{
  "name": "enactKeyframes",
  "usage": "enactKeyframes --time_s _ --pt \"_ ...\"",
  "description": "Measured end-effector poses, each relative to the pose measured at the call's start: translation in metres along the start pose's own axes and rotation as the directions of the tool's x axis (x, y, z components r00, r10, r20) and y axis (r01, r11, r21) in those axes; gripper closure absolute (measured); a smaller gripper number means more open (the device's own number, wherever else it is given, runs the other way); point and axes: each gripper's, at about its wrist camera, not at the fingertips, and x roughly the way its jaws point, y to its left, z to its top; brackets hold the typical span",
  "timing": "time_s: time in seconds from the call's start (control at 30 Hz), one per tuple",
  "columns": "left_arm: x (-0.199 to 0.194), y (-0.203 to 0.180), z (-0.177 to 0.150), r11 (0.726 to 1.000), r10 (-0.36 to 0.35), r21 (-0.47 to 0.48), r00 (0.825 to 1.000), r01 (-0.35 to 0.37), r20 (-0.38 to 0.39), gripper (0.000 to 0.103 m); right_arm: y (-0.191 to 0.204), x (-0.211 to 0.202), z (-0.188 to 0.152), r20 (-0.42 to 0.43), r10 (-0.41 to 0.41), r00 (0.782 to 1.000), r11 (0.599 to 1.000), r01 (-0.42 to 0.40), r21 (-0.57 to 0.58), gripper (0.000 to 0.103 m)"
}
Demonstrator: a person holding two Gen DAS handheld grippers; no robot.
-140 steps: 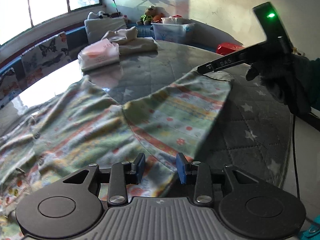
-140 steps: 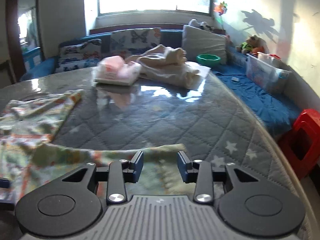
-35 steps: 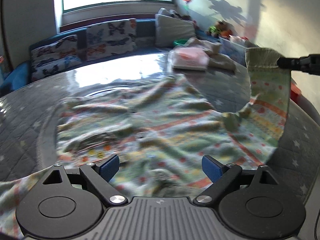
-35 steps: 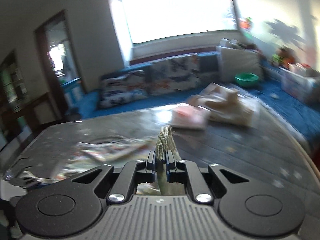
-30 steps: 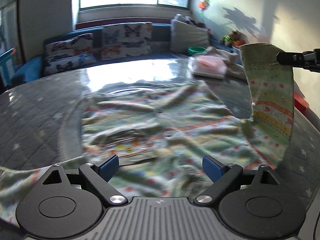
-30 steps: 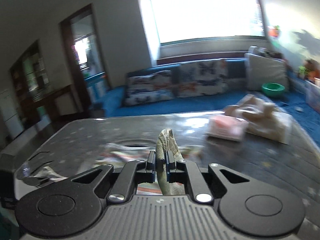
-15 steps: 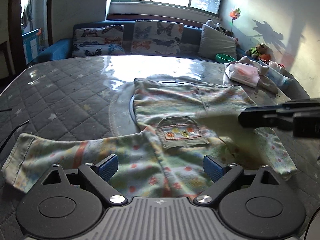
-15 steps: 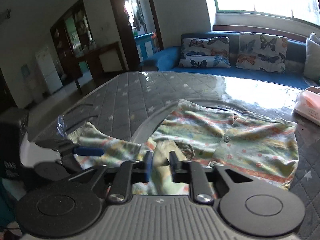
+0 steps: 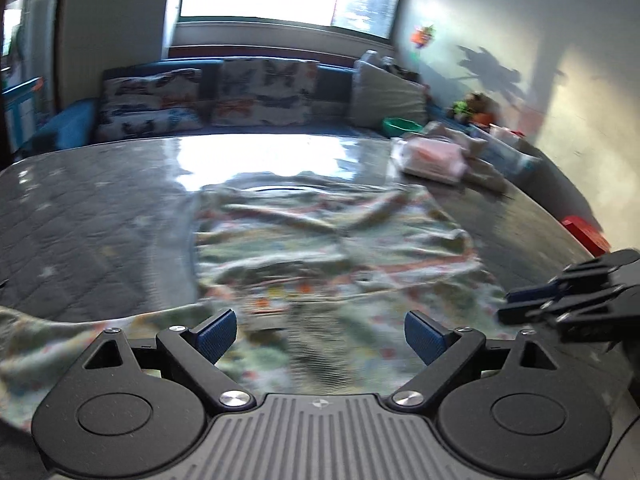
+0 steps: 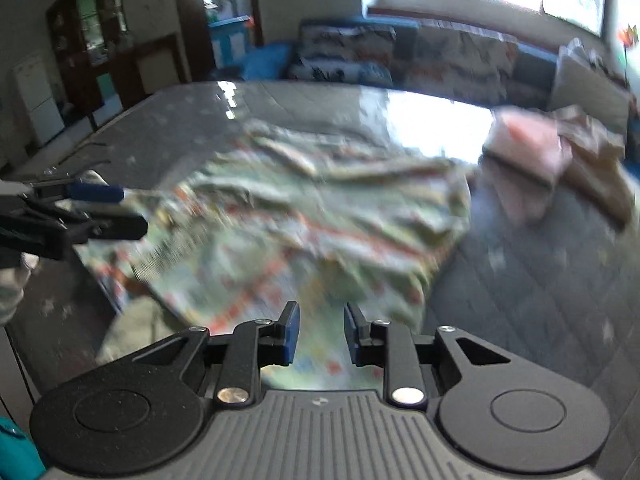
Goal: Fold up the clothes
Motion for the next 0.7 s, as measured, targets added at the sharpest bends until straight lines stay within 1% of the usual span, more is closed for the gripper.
enactKeyframes --time_s 0.1,0.17,0.27,0.33,0.37,0.43,0.5,0.6,0.7 --pt "0.012 -0.016 -0.001 0.998 -0.048 0.03 0.999 0.049 -0.017 0.017 -0.013 0.006 -0.016 -0.034 -0.02 0.999 1.0 0.021 0.023 0.08" --pt "0.017 -0.024 -0.002 0.996 -0.071 0.047 0.997 0.072 -0.029 0.02 -0.019 0.006 -0.019 -0.045 -0.043 0.998 0.999 0.044 0.027 0.08" --pt "0.026 -0.034 -0.005 0.992 -0.102 0.066 0.994 0.105 -0.048 0.03 -0.023 -0.002 -0.012 0.002 -0.04 0.999 0.999 0.04 0.029 0.08" --pt "0.033 -0.038 -0.009 0.99 -0.117 0.068 0.991 0.122 -0.067 0.042 -0.027 -0.001 -0.002 0.039 -0.036 0.999 0.999 0.035 0.035 0.08" --pt "0.035 -0.039 -0.01 0.989 -0.124 0.068 0.99 0.129 -0.073 0.046 -0.028 0.0 0.003 0.058 -0.035 0.998 0.999 0.033 0.037 0.08" --pt "0.038 -0.041 -0.012 0.988 -0.134 0.068 0.987 0.14 -0.085 0.057 -0.033 0.01 0.011 0.068 -0.029 0.997 0.999 0.026 0.039 0.08" --pt "0.041 -0.04 -0.016 0.988 -0.133 0.067 0.986 0.14 -0.098 0.059 -0.038 0.022 0.015 0.061 -0.031 0.998 0.998 0.028 0.053 0.08" --pt "0.045 -0.036 -0.021 0.991 -0.115 0.057 0.987 0.122 -0.117 0.059 -0.042 0.04 0.014 0.02 -0.034 0.999 0.998 0.033 0.058 0.08" --pt "0.04 -0.027 -0.023 0.993 -0.106 0.035 0.988 0.11 -0.111 0.06 -0.04 0.041 0.011 0.015 -0.045 0.999 0.998 0.044 0.053 0.079"
